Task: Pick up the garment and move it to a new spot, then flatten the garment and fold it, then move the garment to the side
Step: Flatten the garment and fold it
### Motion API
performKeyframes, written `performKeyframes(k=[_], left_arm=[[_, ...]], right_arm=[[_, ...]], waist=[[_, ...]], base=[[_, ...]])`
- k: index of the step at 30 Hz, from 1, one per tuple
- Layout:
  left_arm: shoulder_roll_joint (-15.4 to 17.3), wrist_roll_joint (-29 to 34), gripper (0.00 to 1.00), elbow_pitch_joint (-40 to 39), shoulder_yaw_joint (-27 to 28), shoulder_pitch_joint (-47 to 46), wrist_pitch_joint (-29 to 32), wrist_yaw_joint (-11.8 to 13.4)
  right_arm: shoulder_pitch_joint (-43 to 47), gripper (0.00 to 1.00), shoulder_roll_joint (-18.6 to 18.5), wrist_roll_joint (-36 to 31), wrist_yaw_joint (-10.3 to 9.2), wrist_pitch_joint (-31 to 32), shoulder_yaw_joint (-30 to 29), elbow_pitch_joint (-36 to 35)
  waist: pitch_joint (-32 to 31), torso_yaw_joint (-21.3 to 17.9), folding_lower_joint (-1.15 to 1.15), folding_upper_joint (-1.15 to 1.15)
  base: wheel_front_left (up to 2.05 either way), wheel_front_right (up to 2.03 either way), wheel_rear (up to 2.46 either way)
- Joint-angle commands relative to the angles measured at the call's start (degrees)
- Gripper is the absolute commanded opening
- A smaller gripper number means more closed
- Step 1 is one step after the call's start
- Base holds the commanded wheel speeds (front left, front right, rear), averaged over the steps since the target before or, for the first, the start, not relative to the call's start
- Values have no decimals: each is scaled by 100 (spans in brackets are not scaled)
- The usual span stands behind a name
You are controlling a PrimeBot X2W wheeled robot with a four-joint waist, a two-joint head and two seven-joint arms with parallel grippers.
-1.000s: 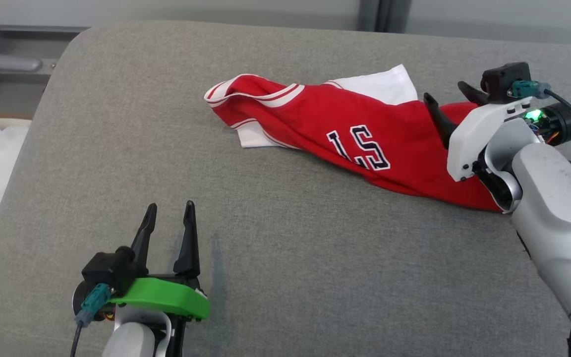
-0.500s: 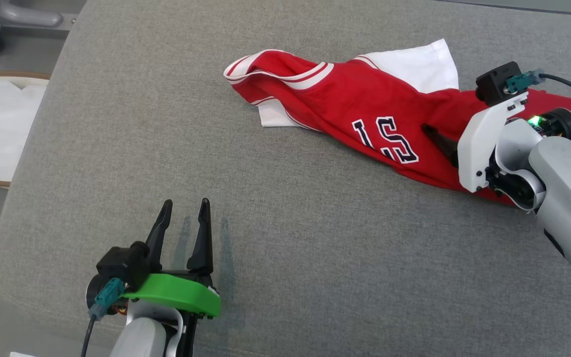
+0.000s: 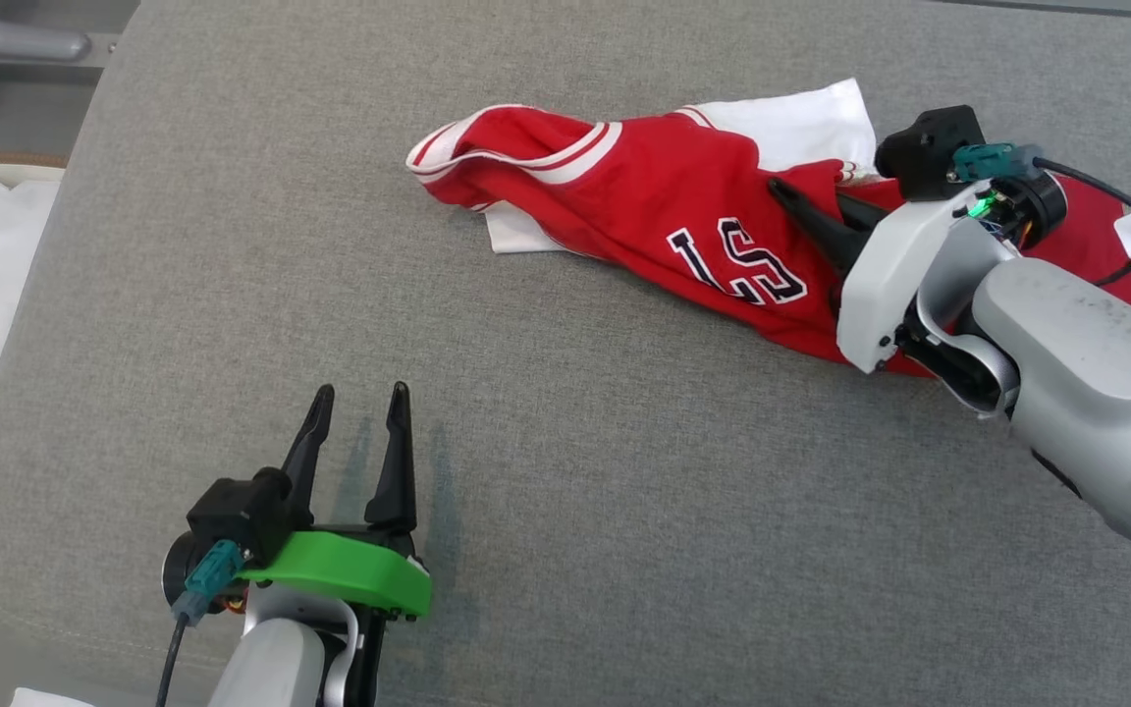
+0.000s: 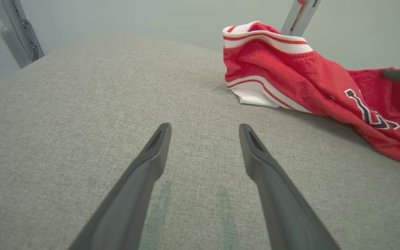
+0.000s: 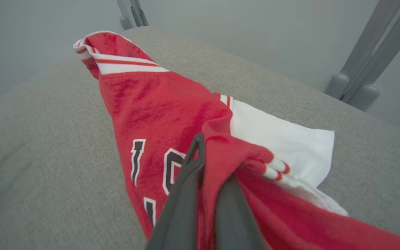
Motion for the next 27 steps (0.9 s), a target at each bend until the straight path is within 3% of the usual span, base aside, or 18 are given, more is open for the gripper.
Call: performKeyframes(k=[1,7,17,18,19,20,21,27], left_arm=[[4,40,100,-27,45,-72,0,30],[4,137,100,-134,321,110,1,66],[5,298,100,-206,658,255,0,19],[5,304,100,-201,667,263,0,16],[5,308,100,-193,679,273,0,9],[6,309,100,-184,691,280,0,9],[6,313,100,-173,709,287,0,7],[5,354,100,-162,793,376,0,-16]], right_arm=[[-70,0,-9,-99,-9,-215,189,-101],[130,0,54,-590,-9,-866,994,-519],[1349,0,662,-1465,-9,-889,1287,-805],[1455,5,725,-1504,-9,-897,1287,-765],[1556,37,793,-1556,-9,-919,1284,-696],[1628,89,834,-1623,-9,-944,1282,-637],[1740,100,897,-1661,-9,-964,1283,-556],[2146,100,1004,-1675,-9,-1157,1007,-356]], waist=[[-68,-36,0,0],[-305,-163,0,0],[-574,-417,0,0],[-591,-433,0,0],[-612,-453,0,0],[-628,-470,0,0],[-656,-498,0,0],[-806,-677,0,0]], base=[[0,0,0],[0,0,0],[0,0,0],[0,0,0],[0,0,0],[0,0,0],[0,0,0],[0,0,0]])
